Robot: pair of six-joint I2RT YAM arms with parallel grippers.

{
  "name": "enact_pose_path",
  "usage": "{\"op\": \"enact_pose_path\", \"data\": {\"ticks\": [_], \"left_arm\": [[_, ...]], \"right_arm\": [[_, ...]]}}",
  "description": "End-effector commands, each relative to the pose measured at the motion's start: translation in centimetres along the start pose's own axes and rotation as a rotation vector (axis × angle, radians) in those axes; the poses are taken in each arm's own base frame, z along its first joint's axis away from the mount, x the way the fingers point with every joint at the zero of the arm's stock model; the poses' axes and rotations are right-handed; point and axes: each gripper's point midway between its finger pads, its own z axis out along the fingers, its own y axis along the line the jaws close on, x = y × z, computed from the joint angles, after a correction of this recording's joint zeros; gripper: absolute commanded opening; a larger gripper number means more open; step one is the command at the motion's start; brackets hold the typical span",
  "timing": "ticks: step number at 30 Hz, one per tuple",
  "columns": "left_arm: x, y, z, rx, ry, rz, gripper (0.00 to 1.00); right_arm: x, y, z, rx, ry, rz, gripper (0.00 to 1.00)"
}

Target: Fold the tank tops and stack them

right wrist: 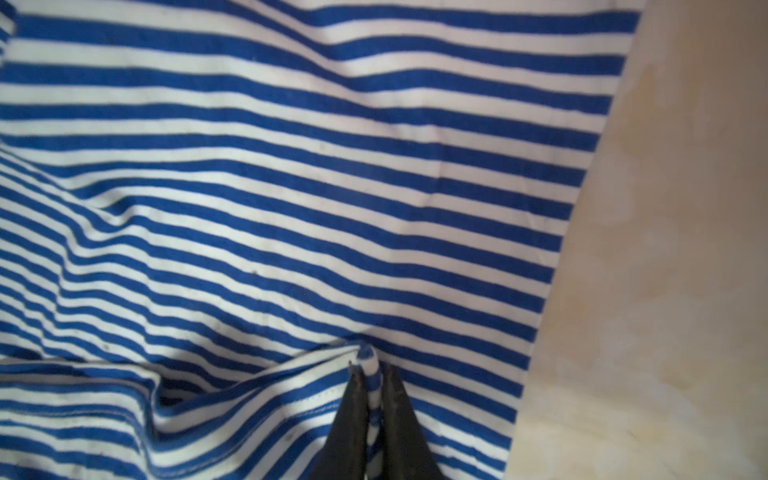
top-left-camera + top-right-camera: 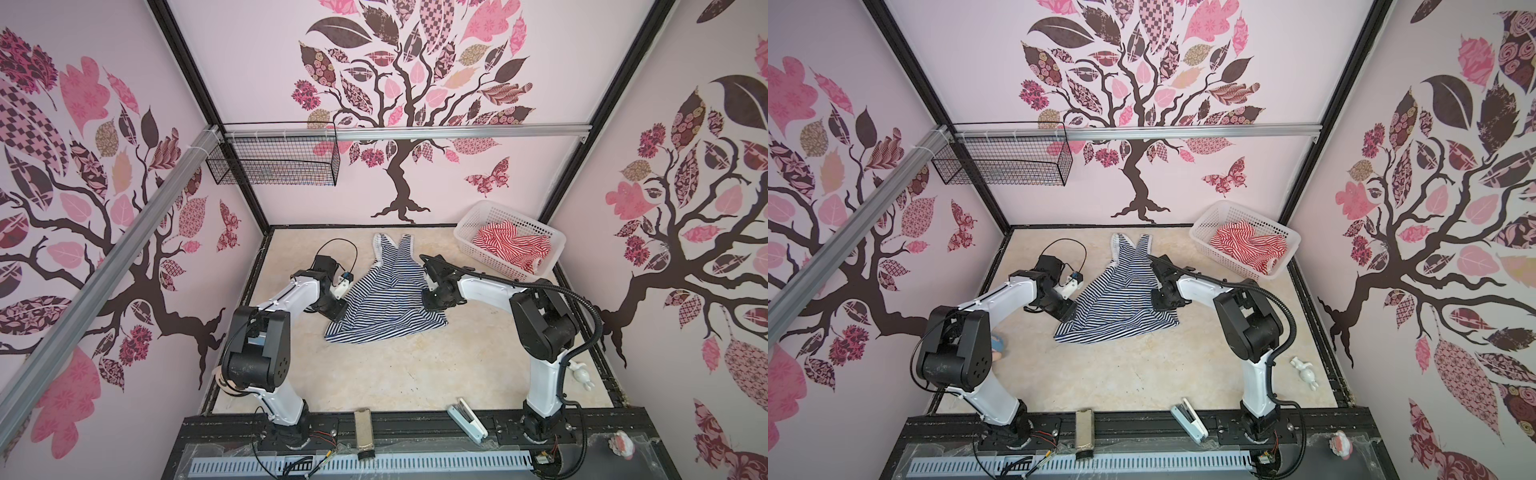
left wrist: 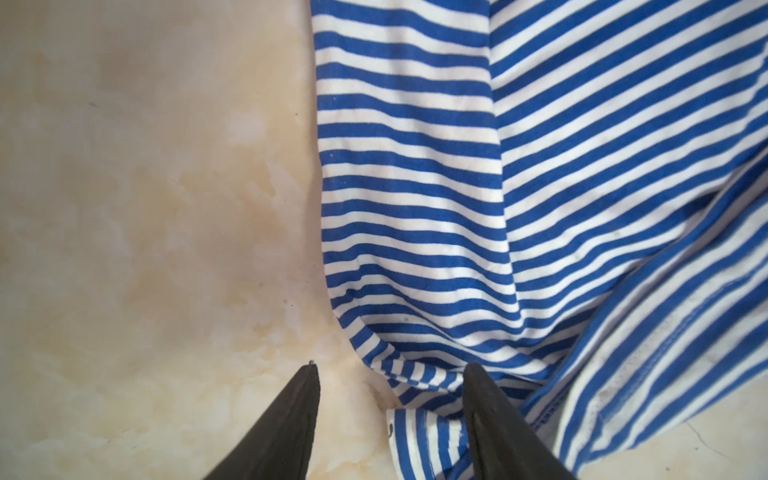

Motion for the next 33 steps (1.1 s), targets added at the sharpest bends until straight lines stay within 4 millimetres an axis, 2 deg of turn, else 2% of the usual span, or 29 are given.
{"op": "enact_pose_path", "data": {"ticks": [1,8,11,13,15,16,23,29,33], "left_arm": [[1.4,-1.1,0.4,0.044,0.035,0.030,0.50],[2.6,-2.0,0.8,0.089,0.061,0.046,0.28],[2.9,-2.5,0.8,0.118,0.062,0.040,0.23],[3.1,-2.5,0.8,0.121,0.066,0.034,0.15],[3.1,-2.5,0.6,0.122,0.064,0.029,0.02],[3.2,-2.4,0.3,0.119,0.062,0.025,0.00],[3.9,-2.7,-2.7,0.137,0.019,0.013,0.00],[5.3,-4.4,-5.0,0.190,0.004,0.030,0.00],[6.4,-4.7,-4.9,0.177,0.013,0.042,0.00]], "right_arm": [[-0.7,0.0,-2.9,0.001,-0.064,-0.009,0.10],[-0.3,0.1,-4.5,-0.023,-0.093,-0.015,0.08],[-0.2,0.3,-4.9,-0.032,-0.099,-0.015,0.06],[-0.2,0.3,-5.0,-0.036,-0.103,-0.014,0.05],[-0.2,0.4,-5.2,-0.039,-0.107,-0.015,0.03],[-0.2,0.4,-5.4,-0.037,-0.111,-0.014,0.01],[0.1,0.3,-7.6,-0.058,-0.184,-0.005,0.00],[2.7,0.7,-10.3,-0.164,-0.278,0.022,0.00],[4.8,0.5,-11.7,-0.201,-0.315,0.031,0.00]]}}
